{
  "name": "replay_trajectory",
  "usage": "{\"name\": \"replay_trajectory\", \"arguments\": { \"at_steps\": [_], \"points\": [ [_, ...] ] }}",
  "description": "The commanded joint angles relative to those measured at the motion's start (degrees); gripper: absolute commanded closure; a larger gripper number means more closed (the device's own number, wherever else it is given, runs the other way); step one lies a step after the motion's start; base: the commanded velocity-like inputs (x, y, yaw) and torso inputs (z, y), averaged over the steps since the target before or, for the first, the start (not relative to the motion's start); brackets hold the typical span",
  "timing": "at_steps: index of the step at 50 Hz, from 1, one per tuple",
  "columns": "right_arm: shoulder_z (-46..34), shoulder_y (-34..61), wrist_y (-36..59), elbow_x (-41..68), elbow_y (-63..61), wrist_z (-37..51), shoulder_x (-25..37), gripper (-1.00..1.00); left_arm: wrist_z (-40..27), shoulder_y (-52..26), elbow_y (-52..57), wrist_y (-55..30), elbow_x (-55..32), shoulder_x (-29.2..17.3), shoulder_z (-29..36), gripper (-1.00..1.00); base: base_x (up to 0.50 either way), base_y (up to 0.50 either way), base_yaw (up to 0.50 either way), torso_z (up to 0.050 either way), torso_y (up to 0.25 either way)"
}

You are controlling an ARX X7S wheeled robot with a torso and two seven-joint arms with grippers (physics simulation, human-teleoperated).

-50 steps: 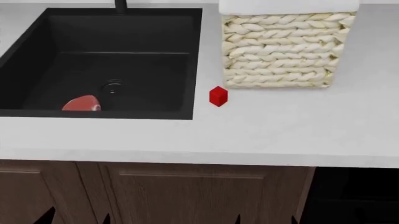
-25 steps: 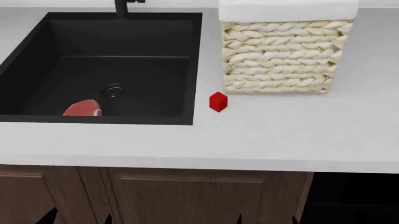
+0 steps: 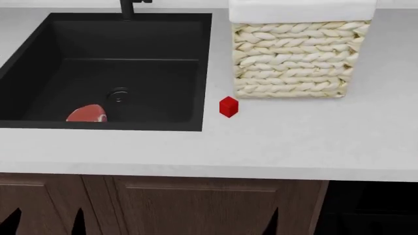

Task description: Turn the sink spout to the right.

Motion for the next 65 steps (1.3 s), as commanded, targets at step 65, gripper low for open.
{"name": "replay_trajectory", "arguments": {
  "at_steps": [65],
  "points": [
    [2.36,21.52,37.05,0.47,-30.85,1.53,10.08,-1.00,-13.13,-17.38,31.91,-33.02,-13.45,-6.69,-4.79,-1.00,0.00,0.00,0.00,0.000,0.000]
  ]
}}
